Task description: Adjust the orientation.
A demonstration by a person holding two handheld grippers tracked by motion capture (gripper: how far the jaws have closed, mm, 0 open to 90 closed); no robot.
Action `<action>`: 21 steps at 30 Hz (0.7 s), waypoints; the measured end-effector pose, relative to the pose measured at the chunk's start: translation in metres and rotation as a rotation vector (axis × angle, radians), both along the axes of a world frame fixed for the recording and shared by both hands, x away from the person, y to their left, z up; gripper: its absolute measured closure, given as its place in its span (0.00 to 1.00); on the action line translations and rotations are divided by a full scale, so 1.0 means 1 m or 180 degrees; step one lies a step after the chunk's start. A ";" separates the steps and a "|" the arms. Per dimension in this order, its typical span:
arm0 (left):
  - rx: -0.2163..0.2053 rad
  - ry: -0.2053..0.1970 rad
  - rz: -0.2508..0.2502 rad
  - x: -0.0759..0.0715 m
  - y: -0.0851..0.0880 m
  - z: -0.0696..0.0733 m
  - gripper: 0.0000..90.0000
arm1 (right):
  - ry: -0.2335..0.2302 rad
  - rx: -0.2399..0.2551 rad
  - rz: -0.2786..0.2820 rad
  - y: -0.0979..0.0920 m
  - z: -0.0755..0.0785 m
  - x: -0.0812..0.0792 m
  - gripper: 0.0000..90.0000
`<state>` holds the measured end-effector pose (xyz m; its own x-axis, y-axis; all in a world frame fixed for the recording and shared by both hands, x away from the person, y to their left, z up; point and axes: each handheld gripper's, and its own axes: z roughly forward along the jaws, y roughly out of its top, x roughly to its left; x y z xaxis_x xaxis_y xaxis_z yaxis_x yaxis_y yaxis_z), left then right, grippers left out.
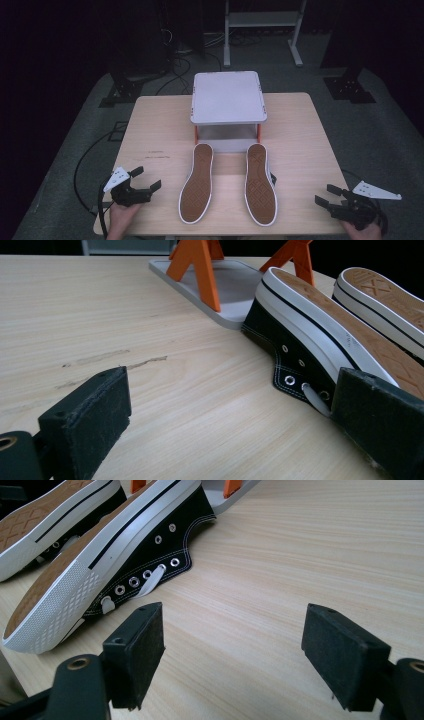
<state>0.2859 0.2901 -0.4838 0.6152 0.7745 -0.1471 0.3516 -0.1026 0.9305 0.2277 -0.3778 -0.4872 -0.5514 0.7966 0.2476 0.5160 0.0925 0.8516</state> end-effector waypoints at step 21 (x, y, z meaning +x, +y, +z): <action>-0.0017 -0.0012 0.0035 -0.005 0.005 -0.001 0.02 | -0.0190 -0.0072 0.0218 0.024 0.033 0.012 0.26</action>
